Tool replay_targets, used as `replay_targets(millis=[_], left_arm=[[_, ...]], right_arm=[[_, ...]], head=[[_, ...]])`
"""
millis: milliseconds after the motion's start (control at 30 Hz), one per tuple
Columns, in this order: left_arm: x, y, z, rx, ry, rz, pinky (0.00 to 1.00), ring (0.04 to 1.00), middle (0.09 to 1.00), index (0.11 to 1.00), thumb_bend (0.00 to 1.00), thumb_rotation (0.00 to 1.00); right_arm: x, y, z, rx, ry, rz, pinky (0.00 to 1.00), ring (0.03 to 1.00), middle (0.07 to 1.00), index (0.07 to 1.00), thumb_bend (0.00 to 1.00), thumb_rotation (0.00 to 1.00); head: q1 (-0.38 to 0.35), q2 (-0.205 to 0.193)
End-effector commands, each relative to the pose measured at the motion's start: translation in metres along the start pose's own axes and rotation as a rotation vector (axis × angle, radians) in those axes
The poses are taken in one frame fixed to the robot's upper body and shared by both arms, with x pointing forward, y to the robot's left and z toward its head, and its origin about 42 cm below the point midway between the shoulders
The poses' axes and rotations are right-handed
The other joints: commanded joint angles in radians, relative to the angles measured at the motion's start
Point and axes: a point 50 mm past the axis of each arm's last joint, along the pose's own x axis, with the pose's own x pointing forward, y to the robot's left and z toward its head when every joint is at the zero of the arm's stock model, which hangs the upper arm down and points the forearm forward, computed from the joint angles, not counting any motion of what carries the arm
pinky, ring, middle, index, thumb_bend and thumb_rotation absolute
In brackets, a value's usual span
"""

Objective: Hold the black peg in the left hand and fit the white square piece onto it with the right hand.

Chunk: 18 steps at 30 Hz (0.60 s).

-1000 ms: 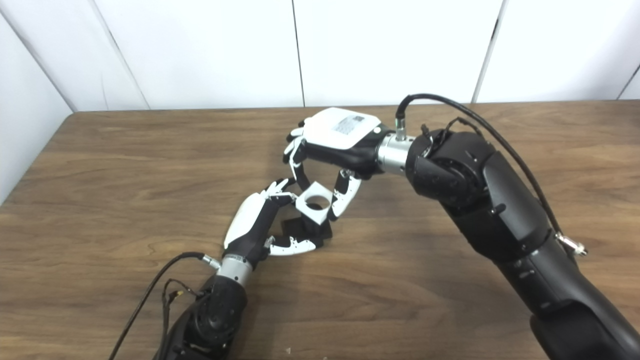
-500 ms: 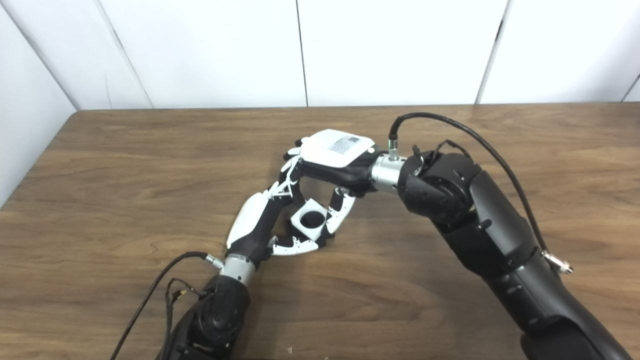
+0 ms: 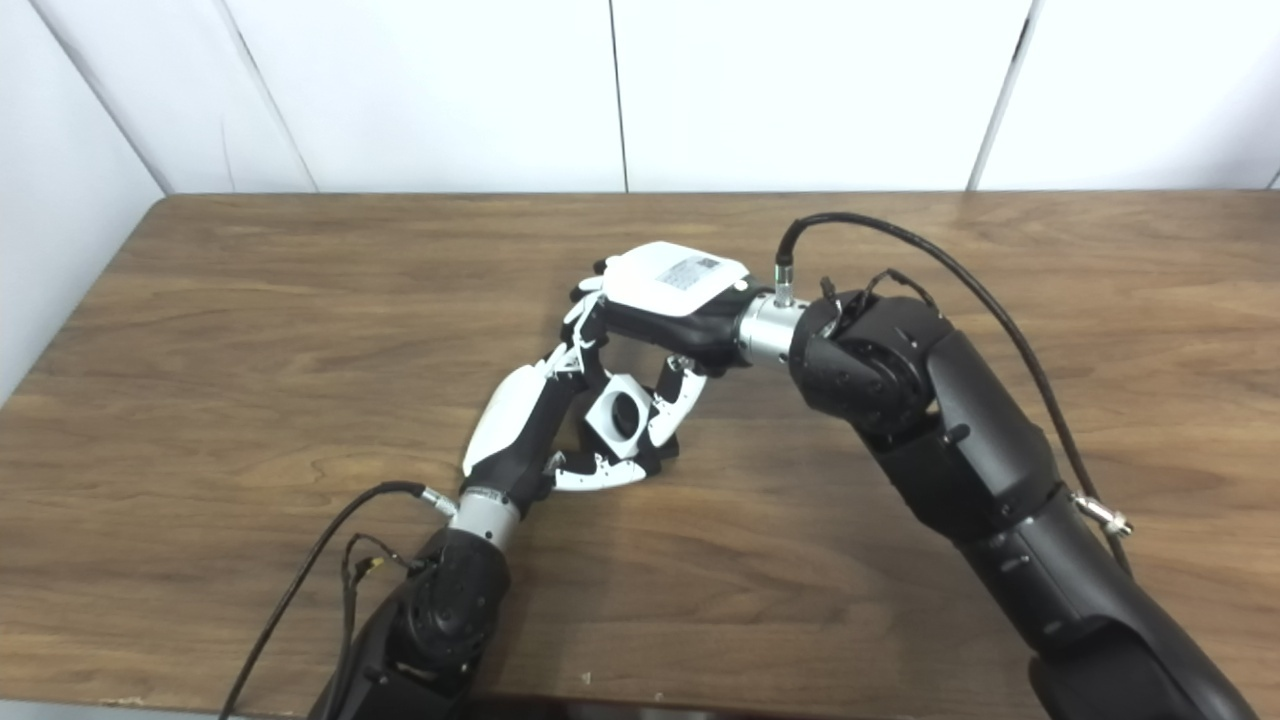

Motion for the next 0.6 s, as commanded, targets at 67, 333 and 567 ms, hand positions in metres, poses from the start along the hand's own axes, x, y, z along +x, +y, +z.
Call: replay_targets(millis=[67, 333, 567], left_arm=[[-0.004, -0.002, -0.004, 0.02, 0.026, -0.025, 1.0, 1.0, 0.957, 0.488, 0.52, 0.08], [-0.005, 0.002, -0.008, 0.023, 0.027, -0.027, 1.0, 1.0, 0.956, 0.488, 0.52, 0.08], [-0.006, 0.006, -0.01, 0.028, 0.033, -0.032, 1.0, 1.0, 0.956, 0.488, 0.52, 0.08]], right_arm=[[0.001, -0.033, -0.003, -0.071, 0.003, -0.071, 1.0, 0.927, 0.821, 0.48, 0.52, 0.14], [-0.004, -0.034, -0.012, -0.095, 0.026, -0.079, 0.94, 0.911, 0.814, 0.48, 0.52, 0.14], [-0.006, -0.035, -0.014, -0.089, 0.037, -0.086, 0.95, 0.911, 0.815, 0.481, 0.52, 0.14]], head=[[-0.002, 0.003], [-0.014, 0.005], [-0.023, 0.005]])
